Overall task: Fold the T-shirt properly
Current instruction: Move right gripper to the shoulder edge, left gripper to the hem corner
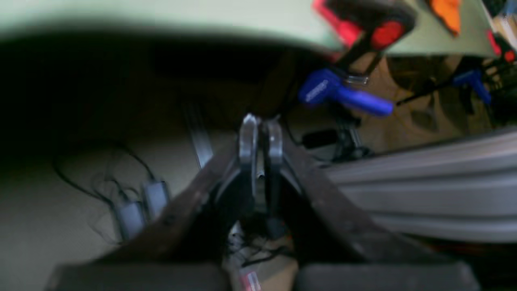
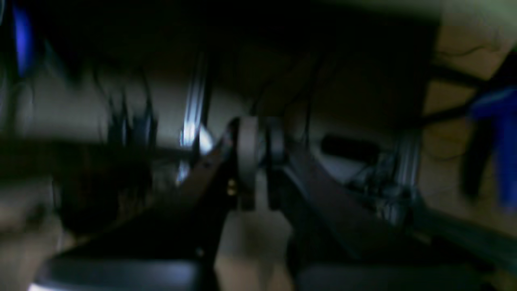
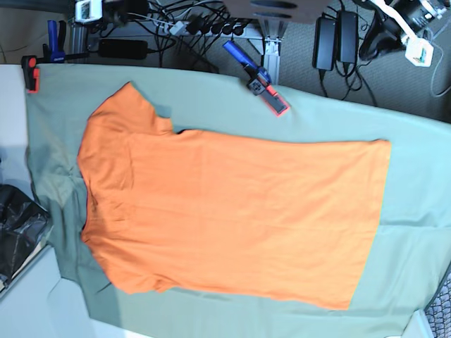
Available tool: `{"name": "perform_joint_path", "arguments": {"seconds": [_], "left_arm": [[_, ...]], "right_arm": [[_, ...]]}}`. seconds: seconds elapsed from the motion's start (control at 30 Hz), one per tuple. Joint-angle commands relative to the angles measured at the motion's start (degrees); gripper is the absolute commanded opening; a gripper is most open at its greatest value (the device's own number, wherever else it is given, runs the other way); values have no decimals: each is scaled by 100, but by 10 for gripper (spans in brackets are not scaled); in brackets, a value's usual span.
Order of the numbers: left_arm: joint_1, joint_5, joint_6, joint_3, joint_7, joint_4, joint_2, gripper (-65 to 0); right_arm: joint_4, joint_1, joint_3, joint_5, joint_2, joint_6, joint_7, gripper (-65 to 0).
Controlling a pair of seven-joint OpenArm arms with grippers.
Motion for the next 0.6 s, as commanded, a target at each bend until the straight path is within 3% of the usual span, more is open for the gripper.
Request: {"name": "perform_joint_path", "arguments": {"seconds": [0.0,0.1,0.2,0.4,0.57], "left_arm": [[96,-83,-95,-74,-66,256,-87,-619],[96,-199,-95,-168,-68,636,-232,-617],[81,-197,-95,-170,-63,761,-317,-615],[83,-192,-95,-177,72,761,-330,-605],[83,-192,-95,-177,109,761,-343,-443]], "right_arm": [[164,13,157,232,46,343,-66,-546],[254,529,459,994,44,214,-490,-385],[214,1241,498,1587,33,-483,-953,-291],[-42,2317,483,1650,-299,-595,-1316,-285],[-533,2763,483,1652,-745,-796,-1414,-285]]}}
